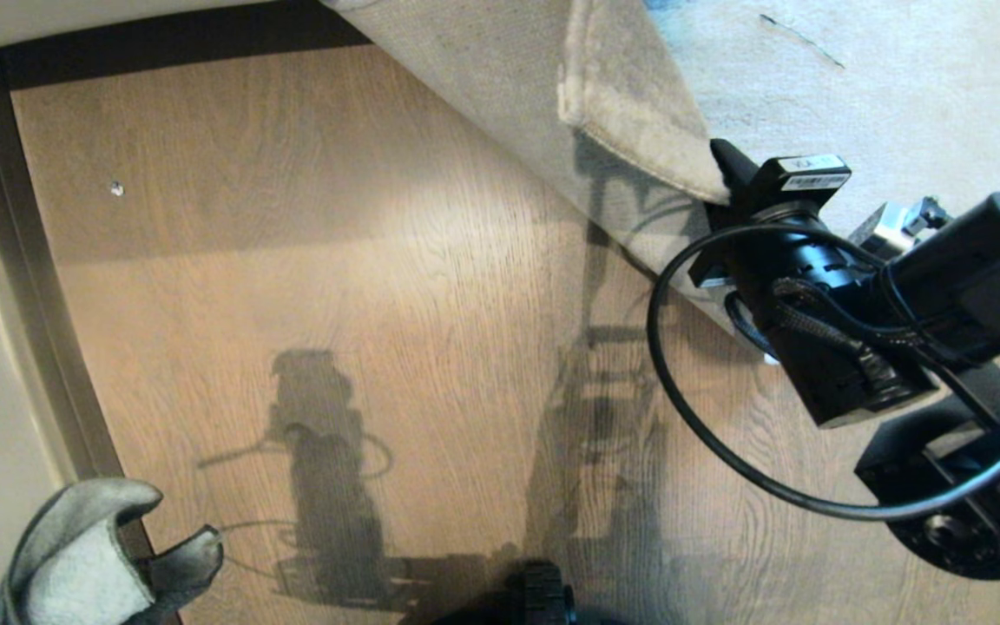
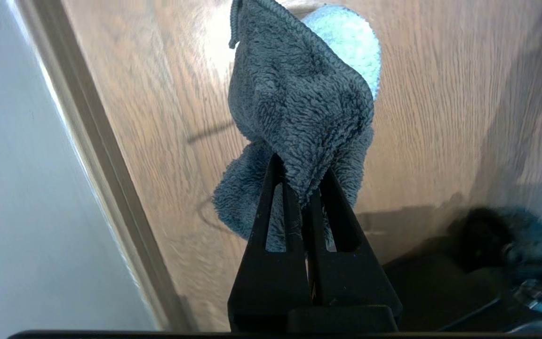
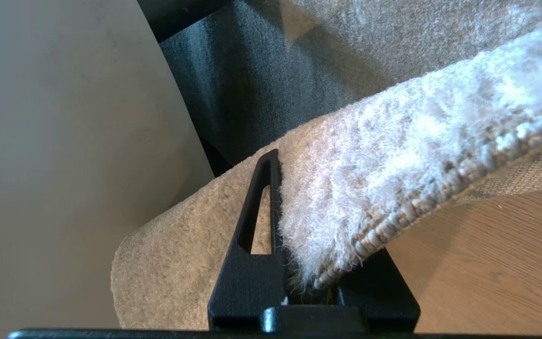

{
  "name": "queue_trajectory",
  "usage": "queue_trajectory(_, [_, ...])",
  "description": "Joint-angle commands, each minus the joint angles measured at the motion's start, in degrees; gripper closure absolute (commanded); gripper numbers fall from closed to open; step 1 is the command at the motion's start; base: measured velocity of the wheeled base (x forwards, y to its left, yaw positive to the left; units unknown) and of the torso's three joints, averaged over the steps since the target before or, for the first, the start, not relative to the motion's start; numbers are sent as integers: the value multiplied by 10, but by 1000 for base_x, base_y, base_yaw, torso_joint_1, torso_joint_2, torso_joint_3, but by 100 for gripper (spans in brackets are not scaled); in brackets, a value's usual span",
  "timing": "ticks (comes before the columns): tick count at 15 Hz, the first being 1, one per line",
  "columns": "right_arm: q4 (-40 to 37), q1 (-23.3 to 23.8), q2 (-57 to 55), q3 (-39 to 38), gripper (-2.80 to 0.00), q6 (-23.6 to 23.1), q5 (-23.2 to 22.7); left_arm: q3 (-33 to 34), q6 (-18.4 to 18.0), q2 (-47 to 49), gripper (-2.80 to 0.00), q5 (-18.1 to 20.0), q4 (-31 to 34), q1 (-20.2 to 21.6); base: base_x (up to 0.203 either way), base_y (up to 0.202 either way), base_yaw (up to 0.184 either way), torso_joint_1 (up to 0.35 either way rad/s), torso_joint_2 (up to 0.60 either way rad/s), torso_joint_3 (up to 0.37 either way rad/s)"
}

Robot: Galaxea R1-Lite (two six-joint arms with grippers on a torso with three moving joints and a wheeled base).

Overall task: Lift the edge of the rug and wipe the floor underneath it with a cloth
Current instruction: Lift up the carpet, then wipe the floor under the carpet with a rag

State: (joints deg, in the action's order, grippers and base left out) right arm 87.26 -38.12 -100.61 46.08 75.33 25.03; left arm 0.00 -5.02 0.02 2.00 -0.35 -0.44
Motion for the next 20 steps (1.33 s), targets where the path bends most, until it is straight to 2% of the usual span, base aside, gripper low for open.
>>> queue_trajectory(1, [25, 0, -2, 1, 0, 4, 0, 0, -28, 0, 0, 5, -2, 0, 0, 0, 0, 0, 0, 0])
queue_trajectory(20, [25, 2, -29, 2, 0, 10, -13, -13, -24, 0, 0, 10, -1, 0, 0, 0, 0, 0, 0, 0])
